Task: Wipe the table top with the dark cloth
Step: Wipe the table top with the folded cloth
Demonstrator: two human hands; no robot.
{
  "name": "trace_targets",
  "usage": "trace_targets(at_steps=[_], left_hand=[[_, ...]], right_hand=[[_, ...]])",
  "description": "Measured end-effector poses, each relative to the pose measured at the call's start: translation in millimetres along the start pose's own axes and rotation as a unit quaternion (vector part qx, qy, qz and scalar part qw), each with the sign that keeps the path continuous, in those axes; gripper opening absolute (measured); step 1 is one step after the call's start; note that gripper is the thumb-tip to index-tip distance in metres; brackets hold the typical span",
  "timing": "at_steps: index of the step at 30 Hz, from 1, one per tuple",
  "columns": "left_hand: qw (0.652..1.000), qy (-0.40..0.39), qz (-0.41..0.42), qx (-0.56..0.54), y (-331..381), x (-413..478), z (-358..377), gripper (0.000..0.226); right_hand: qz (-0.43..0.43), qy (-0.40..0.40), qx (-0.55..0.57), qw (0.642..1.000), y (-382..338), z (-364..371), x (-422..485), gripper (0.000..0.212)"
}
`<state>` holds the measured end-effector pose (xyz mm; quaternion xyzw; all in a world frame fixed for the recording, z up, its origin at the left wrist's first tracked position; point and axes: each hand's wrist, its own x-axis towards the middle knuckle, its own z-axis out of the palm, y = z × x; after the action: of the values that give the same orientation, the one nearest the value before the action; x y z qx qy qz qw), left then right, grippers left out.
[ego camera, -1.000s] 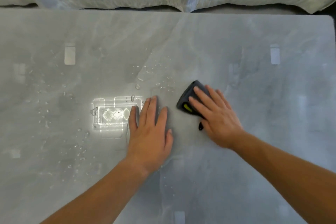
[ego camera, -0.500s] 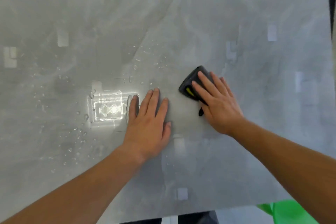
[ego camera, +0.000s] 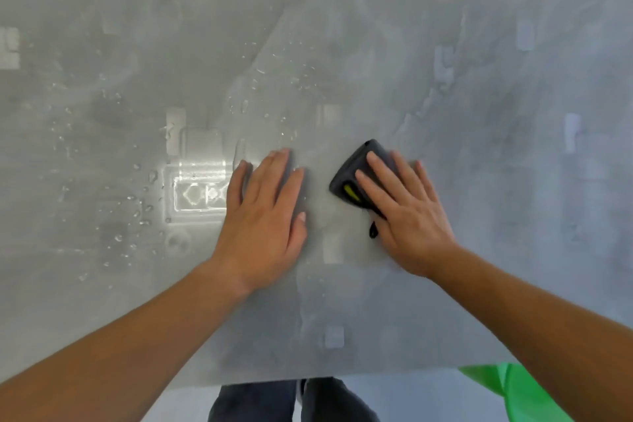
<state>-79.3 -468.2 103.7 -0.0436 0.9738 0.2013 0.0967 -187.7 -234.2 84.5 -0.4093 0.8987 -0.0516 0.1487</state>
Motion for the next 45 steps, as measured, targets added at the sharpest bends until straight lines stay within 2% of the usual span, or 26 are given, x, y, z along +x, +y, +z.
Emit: trace_targets(at_steps=[3, 5, 7, 9, 12, 13, 17, 19, 21, 24, 26, 27, 28, 30, 32, 33, 35, 38, 41, 43, 45], left_hand=[[1.000, -0.006, -0.007, 0.021, 10.1, -18.1, 9.7, 0.055], [0.999, -0.010, -0.016, 0.033, 19.0, -28.9, 17.1, 0.055], [0.998, -0.022, -0.034, 0.048, 24.3, -36.3, 22.4, 0.058], [0.996, -0.027, -0.050, 0.061, 26.7, -37.3, 24.9, 0.061], [0.996, -0.027, -0.060, 0.060, 28.4, -36.7, 28.9, 0.064], [0.996, -0.030, -0.061, 0.059, 28.4, -37.5, 30.5, 0.065], [0.995, -0.039, -0.052, 0.079, 25.9, -41.4, 34.3, 0.070], [0.994, -0.037, -0.045, 0.095, 24.8, -40.1, 32.0, 0.070], [0.993, -0.038, -0.042, 0.105, 24.1, -39.1, 28.2, 0.069], [0.992, -0.044, -0.045, 0.106, 20.2, -45.8, 22.6, 0.069], [0.993, -0.042, -0.062, 0.093, 19.2, -58.7, 21.6, 0.069], [0.993, -0.040, -0.071, 0.083, 19.8, -68.2, 22.1, 0.069], [0.994, -0.034, -0.077, 0.072, 20.7, -77.7, 23.5, 0.068], [0.995, -0.025, -0.083, 0.058, 21.3, -97.8, 27.3, 0.066], [0.994, -0.022, -0.093, 0.049, 17.6, -114.8, 31.2, 0.063], [0.994, -0.022, -0.102, 0.044, 14.6, -121.3, 32.4, 0.062], [0.992, -0.018, -0.121, 0.030, 7.6, -131.6, 32.3, 0.060], [0.991, -0.017, -0.128, 0.026, -2.8, -142.5, 29.1, 0.059], [0.993, -0.037, -0.105, 0.048, -9.9, -148.2, 27.6, 0.061], [0.993, -0.038, -0.095, 0.056, -13.6, -148.5, 26.2, 0.061], [0.993, -0.040, -0.088, 0.062, -16.5, -148.0, 26.5, 0.061]], right_hand=[[0.199, 0.068, 0.078, 0.975, 22.2, -10.9, 35.7, 0.061], [0.239, 0.082, 0.081, 0.964, 7.2, -3.7, 33.2, 0.062], [0.186, 0.076, 0.054, 0.978, -22.7, 12.8, 8.2, 0.065], [0.093, 0.056, 0.034, 0.994, -46.5, 25.4, -24.8, 0.065], [0.007, 0.026, 0.008, 1.000, -36.4, 29.5, -43.6, 0.065], [0.020, 0.029, 0.009, 0.999, -26.3, 26.4, -40.3, 0.066], [0.188, 0.071, 0.060, 0.978, 1.1, 11.3, -18.4, 0.064], [0.220, 0.077, 0.075, 0.970, -9.5, 14.1, -19.9, 0.065], [0.202, 0.072, 0.056, 0.975, -33.3, 21.9, -36.5, 0.067], [0.082, 0.037, 0.020, 0.996, -67.6, 35.7, -77.2, 0.066], [0.003, 0.005, -0.003, 1.000, -65.9, 35.3, -90.6, 0.068], [-0.010, 0.000, -0.010, 1.000, -56.0, 32.7, -88.6, 0.069], [0.011, 0.003, -0.006, 1.000, -44.6, 29.3, -83.4, 0.069], [0.128, 0.037, 0.039, 0.990, -26.2, 24.6, -69.8, 0.068], [0.236, 0.079, 0.085, 0.965, -32.7, 25.5, -62.6, 0.067], [0.256, 0.092, 0.089, 0.958, -47.6, 29.5, -64.0, 0.068], [0.218, 0.091, 0.077, 0.969, -87.7, 42.1, -79.6, 0.068], [0.093, 0.043, 0.047, 0.994, -134.1, 60.4, -118.5, 0.070], [0.025, 0.011, 0.038, 0.999, -131.0, 62.3, -131.3, 0.071], [0.050, 0.018, 0.048, 0.997, -114.0, 55.6, -123.0, 0.071], [0.157, 0.060, 0.087, 0.982, -96.2, 49.1, -110.6, 0.072]])
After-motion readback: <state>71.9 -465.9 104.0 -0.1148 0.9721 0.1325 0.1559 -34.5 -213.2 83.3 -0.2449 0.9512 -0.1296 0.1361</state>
